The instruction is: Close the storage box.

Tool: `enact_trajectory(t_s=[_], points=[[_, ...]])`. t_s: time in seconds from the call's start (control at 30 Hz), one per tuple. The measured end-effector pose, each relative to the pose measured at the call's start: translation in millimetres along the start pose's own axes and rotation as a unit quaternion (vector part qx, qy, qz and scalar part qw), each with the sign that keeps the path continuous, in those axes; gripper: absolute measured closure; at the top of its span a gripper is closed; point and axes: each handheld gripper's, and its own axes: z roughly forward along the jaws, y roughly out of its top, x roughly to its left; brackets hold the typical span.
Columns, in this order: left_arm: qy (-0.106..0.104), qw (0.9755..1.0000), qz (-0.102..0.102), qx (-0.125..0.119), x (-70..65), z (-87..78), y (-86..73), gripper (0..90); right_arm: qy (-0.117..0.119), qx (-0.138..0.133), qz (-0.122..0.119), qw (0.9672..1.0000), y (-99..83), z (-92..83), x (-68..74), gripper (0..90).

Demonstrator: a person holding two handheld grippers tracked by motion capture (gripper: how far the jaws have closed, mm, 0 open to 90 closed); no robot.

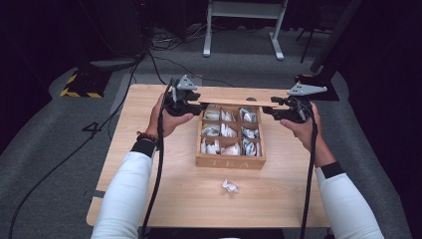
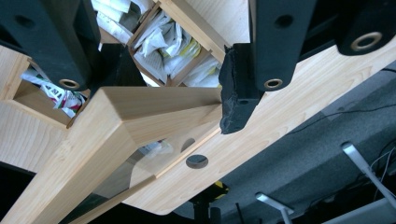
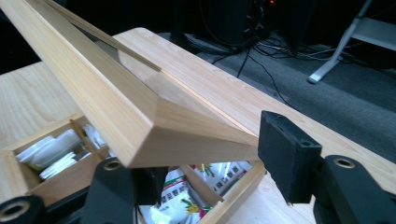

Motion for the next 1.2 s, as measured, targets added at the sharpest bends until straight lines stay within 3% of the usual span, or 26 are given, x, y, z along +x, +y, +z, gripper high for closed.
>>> enact_trajectory(t_s=[0.07, 0.53, 0.67, 0.8, 0.87, 1.0, 1.2], points=[[0.004, 1.0, 0.008, -0.001, -2.7, -0.3, -3.0, 52.5, 0.017, -0.007, 0.009, 0.9998, -2.6, -1.9, 1.0, 42.0], [0.0, 0.9998, 0.016, 0.007, -14.7, -0.3, -26.6, 50.5, 0.006, 0.021, -0.015, 0.9996, -20.6, -7.3, 14.3, 37.2], [0.006, 0.9995, 0.029, 0.006, -18.9, 0.5, -34.3, 50.8, 0.009, 0.021, -0.016, 0.9996, -28.0, -5.7, 15.7, 32.1], [0.005, 0.9995, 0.03, 0.008, -20.0, 2.0, -39.6, 49.8, 0.01, 0.026, -0.016, 0.9995, -32.9, -4.2, 16.6, 30.9], [0.008, 0.9996, 0.025, 0.008, -20.5, 3.6, -43.9, 50.7, 0.014, 0.042, -0.025, 0.9987, -37.7, -1.5, 19.3, 30.5], [-0.001, 0.9996, 0.026, 0.01, -19.3, 5.6, -50.4, 51.6, 0.029, 0.042, -0.025, 0.9984, -41.6, -0.7, 21.8, 30.5], [-0.007, 0.9998, 0.011, 0.013, -17.9, 9.4, -61.0, 51.9, 0.042, 0.04, -0.022, 0.9981, -46.9, -2.8, 25.3, 29.8]])
